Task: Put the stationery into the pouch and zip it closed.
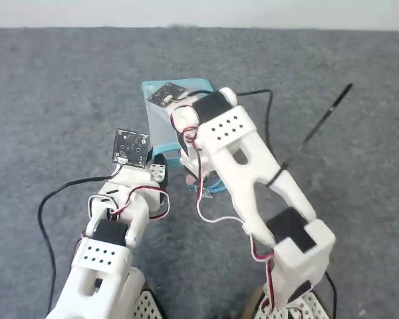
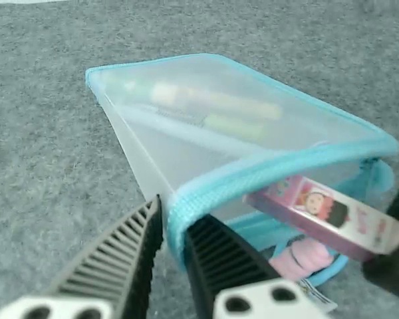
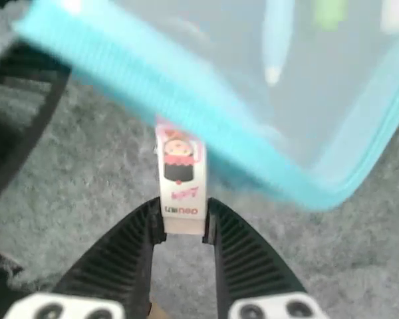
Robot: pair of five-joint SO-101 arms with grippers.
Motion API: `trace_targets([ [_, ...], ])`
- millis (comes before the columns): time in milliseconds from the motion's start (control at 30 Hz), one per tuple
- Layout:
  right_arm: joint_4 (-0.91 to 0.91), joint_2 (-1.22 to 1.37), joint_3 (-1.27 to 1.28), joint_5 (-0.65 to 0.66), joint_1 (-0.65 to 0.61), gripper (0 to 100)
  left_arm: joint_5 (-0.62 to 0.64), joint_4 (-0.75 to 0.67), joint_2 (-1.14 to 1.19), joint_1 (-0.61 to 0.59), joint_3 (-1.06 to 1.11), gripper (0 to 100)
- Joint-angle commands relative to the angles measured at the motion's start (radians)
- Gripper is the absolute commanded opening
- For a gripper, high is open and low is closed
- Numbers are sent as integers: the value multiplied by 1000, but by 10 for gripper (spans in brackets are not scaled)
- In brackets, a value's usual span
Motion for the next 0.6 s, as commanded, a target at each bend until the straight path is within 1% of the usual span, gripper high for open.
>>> trace_targets([
  [0,39,30,-120,-12,8,6,-12,-31,-23,15,-8,12],
  [133,39,107,-221,-49,33,7,-14,-35,-29,18,2,12],
  [300,39,197,-348,-60,44,9,-64,-34,-31,86,18,12],
  [400,39,242,-407,-61,44,12,-66,-34,-31,92,18,12],
  [467,39,260,-443,-72,44,47,-66,-34,-31,91,18,12],
  [567,38,272,-497,-97,44,157,-66,-34,-31,91,18,12],
])
